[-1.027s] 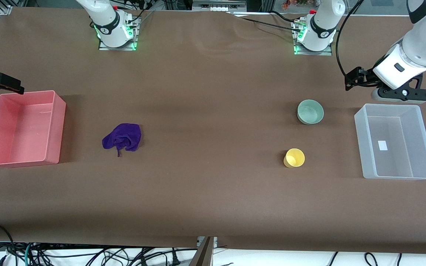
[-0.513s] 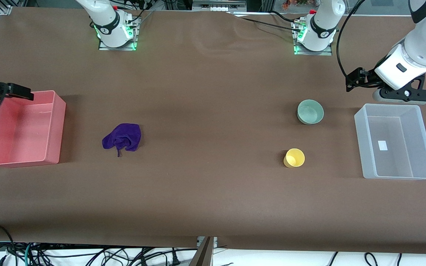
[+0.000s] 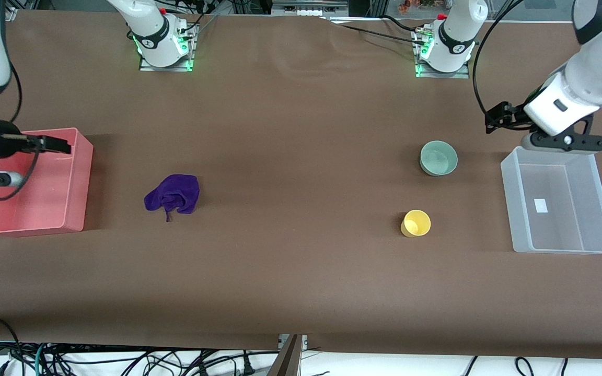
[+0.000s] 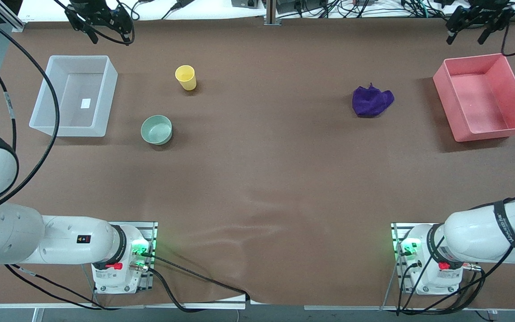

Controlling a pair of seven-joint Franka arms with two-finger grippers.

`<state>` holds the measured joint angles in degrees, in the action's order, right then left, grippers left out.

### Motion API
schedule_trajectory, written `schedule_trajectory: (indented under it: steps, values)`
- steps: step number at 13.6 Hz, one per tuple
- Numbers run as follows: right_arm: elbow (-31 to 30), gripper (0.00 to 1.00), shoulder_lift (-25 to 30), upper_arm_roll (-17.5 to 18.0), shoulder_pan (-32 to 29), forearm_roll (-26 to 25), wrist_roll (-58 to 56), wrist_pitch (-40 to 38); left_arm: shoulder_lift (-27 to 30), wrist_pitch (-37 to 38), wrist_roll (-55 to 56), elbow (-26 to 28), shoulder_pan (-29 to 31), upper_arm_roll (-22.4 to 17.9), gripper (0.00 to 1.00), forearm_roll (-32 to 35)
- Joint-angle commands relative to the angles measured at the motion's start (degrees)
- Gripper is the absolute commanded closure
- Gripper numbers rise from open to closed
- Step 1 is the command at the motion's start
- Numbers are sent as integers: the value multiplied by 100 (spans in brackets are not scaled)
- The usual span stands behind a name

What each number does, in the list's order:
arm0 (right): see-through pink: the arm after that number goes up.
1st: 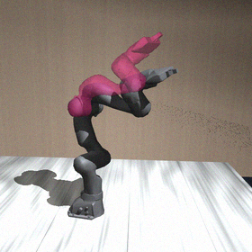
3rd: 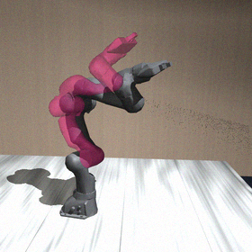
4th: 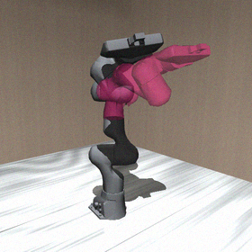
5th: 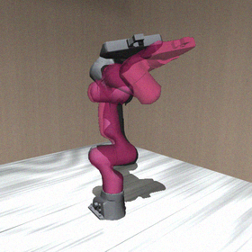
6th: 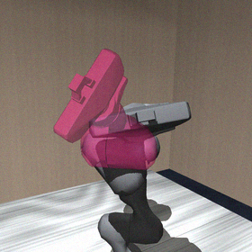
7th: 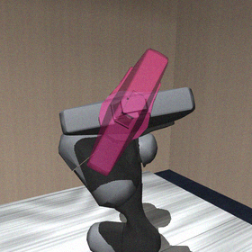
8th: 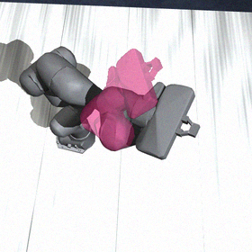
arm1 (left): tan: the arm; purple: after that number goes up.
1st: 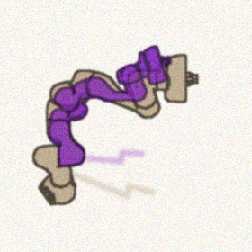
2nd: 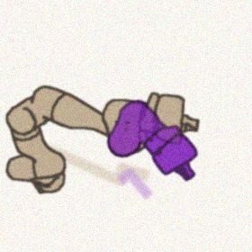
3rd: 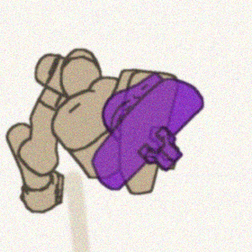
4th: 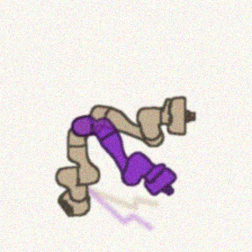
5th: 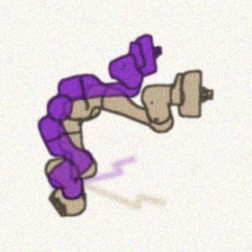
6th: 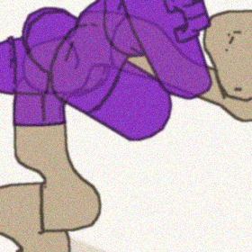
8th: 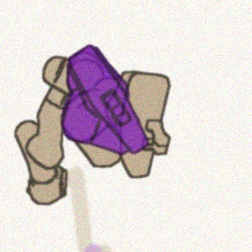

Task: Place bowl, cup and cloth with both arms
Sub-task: 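Move the right gripper to the cloth while the left gripper reaches the bowl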

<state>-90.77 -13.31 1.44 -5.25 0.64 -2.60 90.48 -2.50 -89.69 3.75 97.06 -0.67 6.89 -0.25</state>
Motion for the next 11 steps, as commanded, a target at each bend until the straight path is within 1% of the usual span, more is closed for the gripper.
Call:
schedule_trajectory:
  steps: [1, 2, 3, 5, 6, 7, 9, 11]
  values:
    - [-982, 0, 136, 119, 50, 374, 119, 1150, -601, 22, -390, -100, 41, 23, 0, 113]
    - [-1352, 0, 153, 285, 50, 401, 119, 1739, -646, -100, -532, 66, 41, 23, 0, 113]
    - [-1643, 0, 136, 408, 50, 402, 119, 2214, -603, -406, -577, 450, 6, 23, 0, 122]
    - [-2205, 0, 31, 742, 59, 402, 468, 3225, -515, -1283, -996, 1320, 23, 23, 0, 130]
    - [-2434, 0, -57, 918, 85, 393, 688, 3674, -532, -1784, -1538, 1664, 58, 23, 0, 130]
    - [-2584, 0, -171, 989, 173, 393, 777, 4000, -619, -2276, -2144, 1954, 145, 15, 0, 130]
    - [-2761, 0, -443, 998, 296, 358, 787, 4397, -795, -3235, -3314, 2561, 295, 14, 0, 130]
    - [-2901, 0, -742, 1016, 463, 349, 770, 4774, -831, -3992, -3600, 3141, 287, 14, 1, 130]
